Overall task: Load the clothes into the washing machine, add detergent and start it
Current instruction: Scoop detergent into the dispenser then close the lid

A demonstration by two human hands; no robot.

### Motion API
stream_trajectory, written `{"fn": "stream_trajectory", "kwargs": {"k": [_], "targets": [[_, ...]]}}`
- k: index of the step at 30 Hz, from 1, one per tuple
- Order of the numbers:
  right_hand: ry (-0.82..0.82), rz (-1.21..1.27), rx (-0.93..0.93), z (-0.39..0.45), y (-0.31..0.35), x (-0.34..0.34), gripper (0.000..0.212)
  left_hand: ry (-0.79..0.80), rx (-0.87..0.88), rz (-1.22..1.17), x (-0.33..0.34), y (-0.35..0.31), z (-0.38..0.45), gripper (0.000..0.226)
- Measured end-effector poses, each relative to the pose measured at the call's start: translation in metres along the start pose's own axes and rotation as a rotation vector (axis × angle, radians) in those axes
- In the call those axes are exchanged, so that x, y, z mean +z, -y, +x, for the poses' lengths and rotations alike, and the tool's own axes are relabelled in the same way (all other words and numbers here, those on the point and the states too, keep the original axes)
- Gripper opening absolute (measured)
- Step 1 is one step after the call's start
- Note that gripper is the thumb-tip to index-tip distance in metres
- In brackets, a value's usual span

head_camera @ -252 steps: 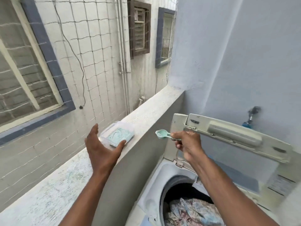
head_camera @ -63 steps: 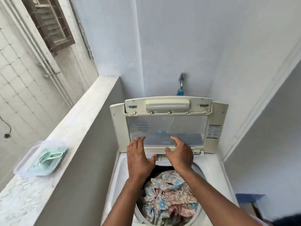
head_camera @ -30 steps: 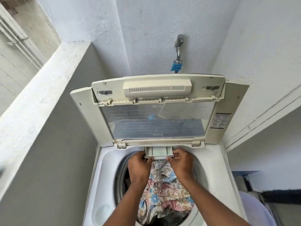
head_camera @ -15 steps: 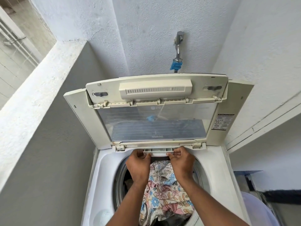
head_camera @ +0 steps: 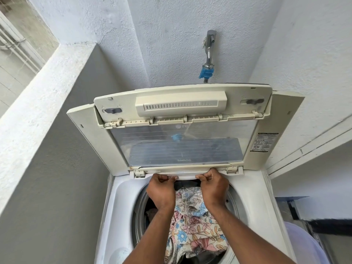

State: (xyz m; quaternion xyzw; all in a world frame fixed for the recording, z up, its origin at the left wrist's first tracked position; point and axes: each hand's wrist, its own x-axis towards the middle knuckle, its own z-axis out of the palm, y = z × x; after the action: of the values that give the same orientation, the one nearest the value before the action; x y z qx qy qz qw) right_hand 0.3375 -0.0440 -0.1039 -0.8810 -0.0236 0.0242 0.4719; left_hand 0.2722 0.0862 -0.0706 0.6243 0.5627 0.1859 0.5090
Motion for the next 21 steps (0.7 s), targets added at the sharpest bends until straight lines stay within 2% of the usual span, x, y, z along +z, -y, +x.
{"fn": "stream_trajectory", "kwargs": {"k": [8, 12, 16, 21], "targets": [[-0.005, -0.011, 0.037, -0.004, 0.010, -0.004, 0.029, 0.028, 0.020, 0.061, -0.003, -0.004, -0.003, 0.034], [0.028, -0.017, 0.069, -0.003, 0.021, -0.012, 0.028, 0.139, 0.110, 0.112, -0.016, -0.001, -0.009, 0.030], [0.068, -0.155, 0.123, -0.005, 0.034, -0.023, 0.027, 0.221, 0.223, 0.155, -0.031, 0.002, -0.026, 0.037], [0.065, -0.252, -0.028, -0.021, 0.052, -0.046, 0.029, 0.233, 0.379, 0.188, -0.051, -0.007, -0.049, 0.044]]}}
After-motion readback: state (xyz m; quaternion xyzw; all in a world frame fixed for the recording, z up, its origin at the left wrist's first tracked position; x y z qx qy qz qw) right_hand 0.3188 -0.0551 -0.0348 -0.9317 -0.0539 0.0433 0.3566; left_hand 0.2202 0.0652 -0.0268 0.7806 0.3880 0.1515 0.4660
